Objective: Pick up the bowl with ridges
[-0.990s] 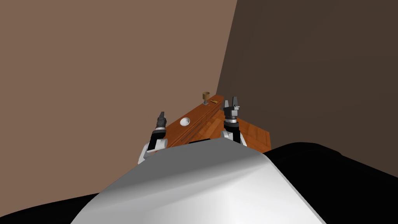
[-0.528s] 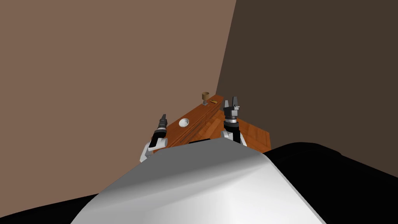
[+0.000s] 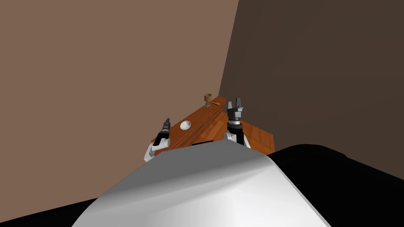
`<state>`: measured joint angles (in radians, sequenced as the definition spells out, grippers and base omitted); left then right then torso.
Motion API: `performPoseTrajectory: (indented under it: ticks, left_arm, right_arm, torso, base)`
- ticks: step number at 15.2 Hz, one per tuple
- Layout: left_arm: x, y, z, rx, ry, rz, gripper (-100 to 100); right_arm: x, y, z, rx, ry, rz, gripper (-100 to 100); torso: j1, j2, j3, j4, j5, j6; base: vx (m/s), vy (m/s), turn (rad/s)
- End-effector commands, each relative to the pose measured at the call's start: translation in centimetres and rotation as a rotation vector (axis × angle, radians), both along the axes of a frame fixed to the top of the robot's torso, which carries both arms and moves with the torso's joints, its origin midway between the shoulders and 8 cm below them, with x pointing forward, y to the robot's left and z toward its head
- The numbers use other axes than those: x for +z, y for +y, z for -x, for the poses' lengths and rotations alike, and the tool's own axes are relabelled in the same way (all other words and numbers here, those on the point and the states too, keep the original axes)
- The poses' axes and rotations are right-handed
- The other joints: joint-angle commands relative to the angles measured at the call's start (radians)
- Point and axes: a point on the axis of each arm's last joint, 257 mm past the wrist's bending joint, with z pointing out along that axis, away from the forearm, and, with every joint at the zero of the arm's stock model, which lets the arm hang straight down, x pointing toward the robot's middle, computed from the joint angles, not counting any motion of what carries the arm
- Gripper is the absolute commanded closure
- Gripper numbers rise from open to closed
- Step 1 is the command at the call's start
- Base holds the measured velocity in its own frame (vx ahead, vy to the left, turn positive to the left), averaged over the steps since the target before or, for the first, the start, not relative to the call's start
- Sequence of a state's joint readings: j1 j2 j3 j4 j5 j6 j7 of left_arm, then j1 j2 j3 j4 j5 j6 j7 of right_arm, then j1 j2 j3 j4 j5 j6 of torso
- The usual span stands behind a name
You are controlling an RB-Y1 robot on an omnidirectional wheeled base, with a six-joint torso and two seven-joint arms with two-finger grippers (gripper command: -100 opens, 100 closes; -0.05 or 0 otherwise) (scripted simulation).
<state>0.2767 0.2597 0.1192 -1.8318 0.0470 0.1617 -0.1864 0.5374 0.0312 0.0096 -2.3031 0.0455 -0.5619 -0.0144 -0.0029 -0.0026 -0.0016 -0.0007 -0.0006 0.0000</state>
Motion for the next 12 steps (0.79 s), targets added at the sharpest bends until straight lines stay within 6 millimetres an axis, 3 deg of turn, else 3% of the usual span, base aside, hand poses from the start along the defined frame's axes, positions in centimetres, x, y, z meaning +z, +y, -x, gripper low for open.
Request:
performPoseTrajectory:
  ticks: [1, 5, 6, 12]
  left_arm:
    - [-2.3, 0.8, -0.3, 0.023, 0.066, 0.014, -100]
    - [-4.6, 1.6, -0.2, 0.046, 0.134, 0.030, -100]
    - [-6.2, 2.1, -0.2, 0.063, 0.179, 0.044, -100]
    - [-10.3, 3.0, 0.4, 0.103, 0.308, 0.081, -100]
  right_arm:
    - [0.0, 0.0, 0.0, 0.000, 0.000, 0.000, 0]
    - [0.0, 0.0, 0.0, 0.000, 0.000, 0.000, 0]
    - [0.0, 0.0, 0.0, 0.000, 0.000, 0.000, 0]
    - [0.0, 0.0, 0.0, 0.000, 0.000, 0.000, 0]
  torso:
    - [0.000, 0.000, 0.000, 0.000, 0.000, 0.000]
    - [0.000, -0.001, 0.000, 0.000, 0.000, 0.000]
    - [0.000, 0.000, 0.000, 0.000, 0.000, 0.000]
    - [0.000, 0.000, 0.000, 0.000, 0.000, 0.000]
  base:
    - [0.025, -0.036, -0.009]
    - [0.034, -0.041, -0.008]
    - [0.034, -0.030, -0.005]
    - [0.034, -0.039, -0.008]
